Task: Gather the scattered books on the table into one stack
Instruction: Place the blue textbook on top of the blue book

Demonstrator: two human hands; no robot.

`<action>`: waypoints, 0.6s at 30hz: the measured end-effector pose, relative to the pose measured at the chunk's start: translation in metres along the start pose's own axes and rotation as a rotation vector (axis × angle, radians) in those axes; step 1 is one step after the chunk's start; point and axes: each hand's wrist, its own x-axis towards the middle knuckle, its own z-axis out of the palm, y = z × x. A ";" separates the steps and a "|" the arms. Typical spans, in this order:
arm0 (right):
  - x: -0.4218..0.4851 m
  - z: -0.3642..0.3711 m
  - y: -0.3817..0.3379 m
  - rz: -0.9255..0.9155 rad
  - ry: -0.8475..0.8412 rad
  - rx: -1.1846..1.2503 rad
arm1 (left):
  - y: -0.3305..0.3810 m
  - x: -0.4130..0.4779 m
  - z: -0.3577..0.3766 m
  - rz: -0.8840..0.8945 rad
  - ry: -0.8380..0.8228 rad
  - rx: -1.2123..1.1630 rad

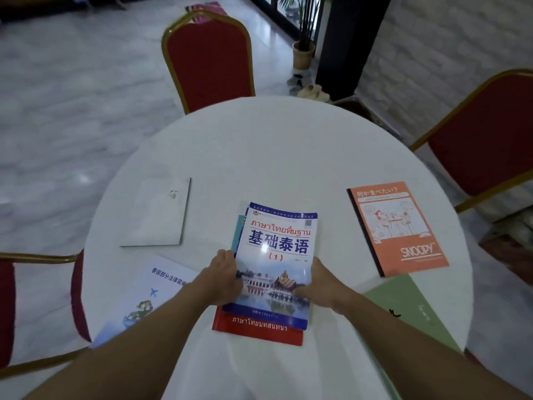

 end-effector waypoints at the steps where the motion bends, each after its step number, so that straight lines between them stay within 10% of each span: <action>1: -0.001 0.002 0.000 0.009 0.013 -0.069 | -0.001 -0.004 0.002 0.017 -0.016 0.093; 18: -0.009 0.021 0.001 0.174 0.071 -0.388 | -0.011 0.001 0.015 -0.056 0.040 -0.110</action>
